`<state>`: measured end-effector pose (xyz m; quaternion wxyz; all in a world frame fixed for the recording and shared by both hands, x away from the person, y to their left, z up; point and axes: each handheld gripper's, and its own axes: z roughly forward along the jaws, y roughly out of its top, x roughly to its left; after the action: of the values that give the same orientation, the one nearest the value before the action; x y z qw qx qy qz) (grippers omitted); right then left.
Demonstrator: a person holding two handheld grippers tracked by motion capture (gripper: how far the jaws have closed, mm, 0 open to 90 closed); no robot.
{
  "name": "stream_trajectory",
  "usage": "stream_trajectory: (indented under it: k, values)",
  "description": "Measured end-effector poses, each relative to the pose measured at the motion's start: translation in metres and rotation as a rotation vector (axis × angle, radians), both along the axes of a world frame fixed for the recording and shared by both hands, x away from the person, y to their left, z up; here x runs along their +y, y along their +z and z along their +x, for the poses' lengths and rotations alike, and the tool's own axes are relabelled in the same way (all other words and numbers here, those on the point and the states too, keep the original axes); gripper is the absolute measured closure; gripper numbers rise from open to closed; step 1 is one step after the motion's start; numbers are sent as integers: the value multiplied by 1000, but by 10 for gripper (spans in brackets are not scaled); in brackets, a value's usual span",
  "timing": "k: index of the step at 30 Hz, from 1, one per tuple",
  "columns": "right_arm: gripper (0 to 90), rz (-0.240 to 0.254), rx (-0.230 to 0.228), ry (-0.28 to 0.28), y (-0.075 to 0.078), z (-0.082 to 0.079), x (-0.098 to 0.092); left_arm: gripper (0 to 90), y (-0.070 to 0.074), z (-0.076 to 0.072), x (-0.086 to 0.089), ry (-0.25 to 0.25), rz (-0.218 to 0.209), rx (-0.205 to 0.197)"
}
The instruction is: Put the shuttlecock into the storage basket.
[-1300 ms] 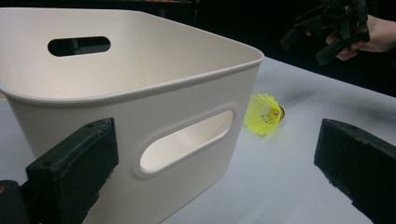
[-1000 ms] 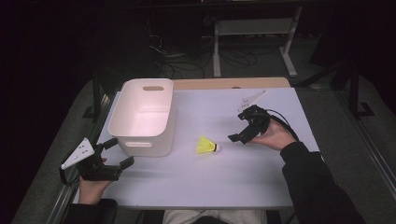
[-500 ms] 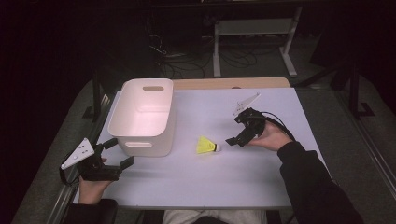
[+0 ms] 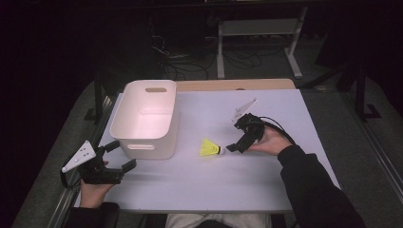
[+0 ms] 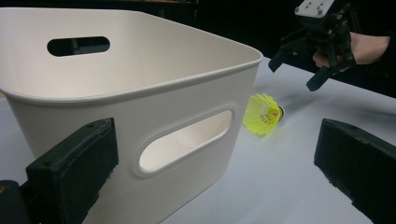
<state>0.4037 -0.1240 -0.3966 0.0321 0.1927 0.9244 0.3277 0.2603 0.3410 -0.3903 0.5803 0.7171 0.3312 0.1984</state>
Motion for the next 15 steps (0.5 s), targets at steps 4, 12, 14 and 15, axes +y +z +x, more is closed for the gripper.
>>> stream_trajectory:
  k: [4,12,14,15]
  values:
    - [0,-8,7,13,-4,0,5,0,0,0,0,0,0,0]
    - [0,-28,10,34,-12,0,11,0,0,0,0,-1,0,2]
    - [0,-28,13,35,-13,0,12,0,0,0,0,-1,0,2]
    - [0,-28,12,41,-14,0,13,0,0,0,0,-1,0,2]
